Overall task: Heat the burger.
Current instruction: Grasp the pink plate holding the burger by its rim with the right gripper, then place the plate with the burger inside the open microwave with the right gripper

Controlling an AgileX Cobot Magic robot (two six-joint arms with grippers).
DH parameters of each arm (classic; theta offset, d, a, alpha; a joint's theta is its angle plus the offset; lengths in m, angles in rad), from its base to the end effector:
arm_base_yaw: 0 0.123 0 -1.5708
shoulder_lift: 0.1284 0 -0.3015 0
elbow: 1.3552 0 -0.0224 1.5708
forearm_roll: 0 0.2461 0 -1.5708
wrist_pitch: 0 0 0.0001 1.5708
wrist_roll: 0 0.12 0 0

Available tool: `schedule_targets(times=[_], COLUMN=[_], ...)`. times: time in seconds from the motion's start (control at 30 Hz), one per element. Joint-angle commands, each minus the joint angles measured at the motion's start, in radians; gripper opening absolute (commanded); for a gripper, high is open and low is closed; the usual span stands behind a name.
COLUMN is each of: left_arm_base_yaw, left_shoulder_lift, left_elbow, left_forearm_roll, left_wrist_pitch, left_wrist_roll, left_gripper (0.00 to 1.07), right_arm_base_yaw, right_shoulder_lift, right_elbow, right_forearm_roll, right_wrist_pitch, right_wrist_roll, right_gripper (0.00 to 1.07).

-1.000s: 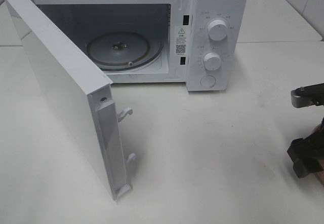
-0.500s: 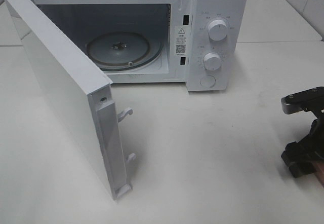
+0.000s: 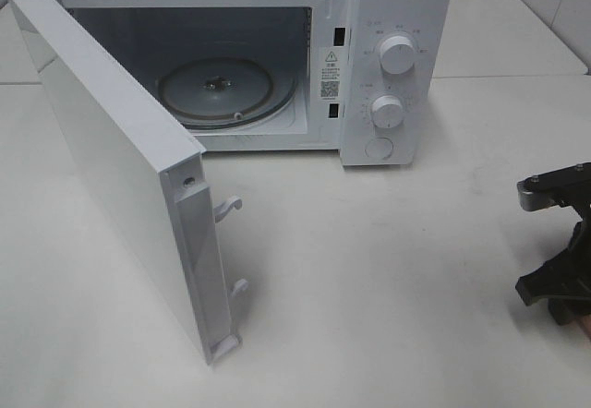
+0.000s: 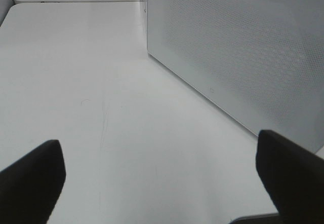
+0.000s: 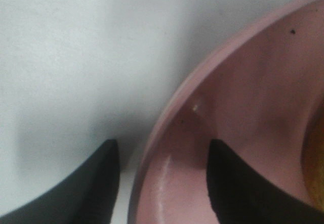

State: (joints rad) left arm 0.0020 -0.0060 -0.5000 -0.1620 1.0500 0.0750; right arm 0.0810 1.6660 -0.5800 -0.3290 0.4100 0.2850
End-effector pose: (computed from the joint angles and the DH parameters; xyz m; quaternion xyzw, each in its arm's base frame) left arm -0.0008 -0.0168 0.2641 0.0338 0.8454 -0.0605 0.5296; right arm 0.2408 0.0040 0.1051 -0.0435 0.9929 -0.0614 0.0925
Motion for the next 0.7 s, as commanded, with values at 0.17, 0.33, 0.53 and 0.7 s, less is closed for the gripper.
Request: schedule_targets(times=[0.17,0.33,0.53,0.7], left_arm_base_yaw=[0.001,0.001,0.001,0.001], left_shoulder_lift=[-0.024,-0.024,-0.024,-0.024], left_elbow=[0.002,0.002,0.002,0.002], left_forearm_roll=[0.0,0.0,0.0,0.0], left_wrist_pitch=[-0.013,-0.013,-0.013,-0.013], left_wrist_roll=[-0.001,-0.001,-0.001,-0.001], left_gripper=[0.94,0.94,0.94,0.94], right_arm_base_yaw=[-0.007,-0.007,-0.005,0.022], right_shoulder_lift=[0.003,0.003,-0.007,-0.053], right_elbow=[0.008,0.007,-0.008,-0.017], right_forearm_roll=[-0.008,-0.008,-0.008,-0.029], right_wrist_pitch=[0.053,0.061,0.103,0.125], right_wrist_roll=[0.039,0.039,0.044,0.06], right_gripper=[0.0,0.0,0.0,0.0])
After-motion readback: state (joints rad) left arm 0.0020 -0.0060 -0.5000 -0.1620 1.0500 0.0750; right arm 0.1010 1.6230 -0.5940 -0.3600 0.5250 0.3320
